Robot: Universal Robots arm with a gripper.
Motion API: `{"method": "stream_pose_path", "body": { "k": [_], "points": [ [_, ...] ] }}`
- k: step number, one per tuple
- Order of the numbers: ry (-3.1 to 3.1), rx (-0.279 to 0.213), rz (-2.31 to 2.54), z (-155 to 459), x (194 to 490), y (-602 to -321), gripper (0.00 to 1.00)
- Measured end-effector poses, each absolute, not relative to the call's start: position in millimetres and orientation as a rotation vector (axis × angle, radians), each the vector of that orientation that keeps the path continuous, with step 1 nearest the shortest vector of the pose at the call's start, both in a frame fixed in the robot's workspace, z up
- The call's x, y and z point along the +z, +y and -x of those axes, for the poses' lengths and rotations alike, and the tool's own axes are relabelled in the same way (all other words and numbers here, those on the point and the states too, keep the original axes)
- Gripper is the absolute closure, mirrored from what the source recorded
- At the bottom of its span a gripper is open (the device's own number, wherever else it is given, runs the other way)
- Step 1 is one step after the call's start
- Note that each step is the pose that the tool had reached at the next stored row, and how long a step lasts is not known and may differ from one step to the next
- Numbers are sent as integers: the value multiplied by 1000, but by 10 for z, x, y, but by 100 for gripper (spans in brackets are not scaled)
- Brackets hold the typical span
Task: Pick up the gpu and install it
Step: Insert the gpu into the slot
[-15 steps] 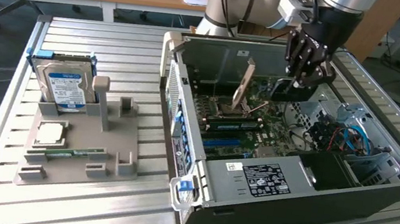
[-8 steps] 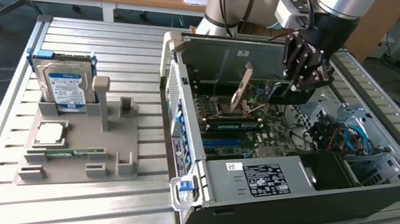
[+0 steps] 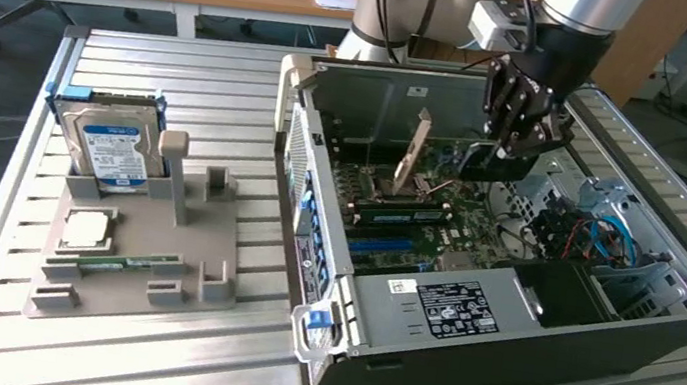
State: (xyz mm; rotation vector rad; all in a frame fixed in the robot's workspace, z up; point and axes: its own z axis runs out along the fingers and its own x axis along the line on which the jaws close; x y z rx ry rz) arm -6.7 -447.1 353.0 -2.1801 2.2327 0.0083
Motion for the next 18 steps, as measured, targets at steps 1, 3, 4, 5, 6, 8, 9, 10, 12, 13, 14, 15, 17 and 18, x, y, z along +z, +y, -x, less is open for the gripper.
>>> {"method": "stream_pose_path", "body": {
  "k": [1,3,4,5,6,8,9,10,12,13,14,15,17,18],
  "points": [
    [2233,8,2180,67,3526,-4479,73],
    [2233,8,2180,69,3516,-4490,73],
    [2233,8,2180,69,3512,-4492,73],
    [2233,8,2180,69,3510,-4494,73],
    [2233,8,2180,68,3511,-4494,73],
    [2233,8,2180,68,3511,-4494,73],
    [2233,8,2180,68,3510,-4494,73],
    [2233,8,2180,70,3508,-4494,73],
    [2232,8,2180,87,3500,-4494,73],
    [2233,8,2180,99,3499,-4494,73],
    [2233,8,2180,103,3498,-4494,73],
    [2233,8,2180,102,3498,-4494,73],
    [2232,8,2180,103,3491,-4494,73],
    [2232,8,2180,106,3488,-4494,73]
  ]
}}
